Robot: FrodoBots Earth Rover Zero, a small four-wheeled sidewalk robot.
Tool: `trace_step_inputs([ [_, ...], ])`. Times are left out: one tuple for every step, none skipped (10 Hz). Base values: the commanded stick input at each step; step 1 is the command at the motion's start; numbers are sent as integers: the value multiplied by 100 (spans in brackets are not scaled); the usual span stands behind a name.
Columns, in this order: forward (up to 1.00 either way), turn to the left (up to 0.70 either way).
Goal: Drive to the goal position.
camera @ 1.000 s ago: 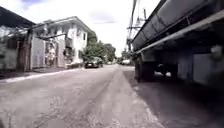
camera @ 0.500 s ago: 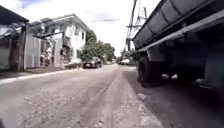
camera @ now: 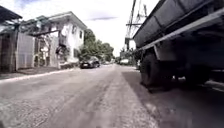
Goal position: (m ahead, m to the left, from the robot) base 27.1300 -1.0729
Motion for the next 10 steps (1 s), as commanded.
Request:
trace_step_inputs([
  [100, 0],
  [100, 0],
  [100, 0],
  [100, 0],
  [100, 0],
  [100, 0],
  [100, 0],
  [100, 0],
  [100, 21],
  [100, 2],
])
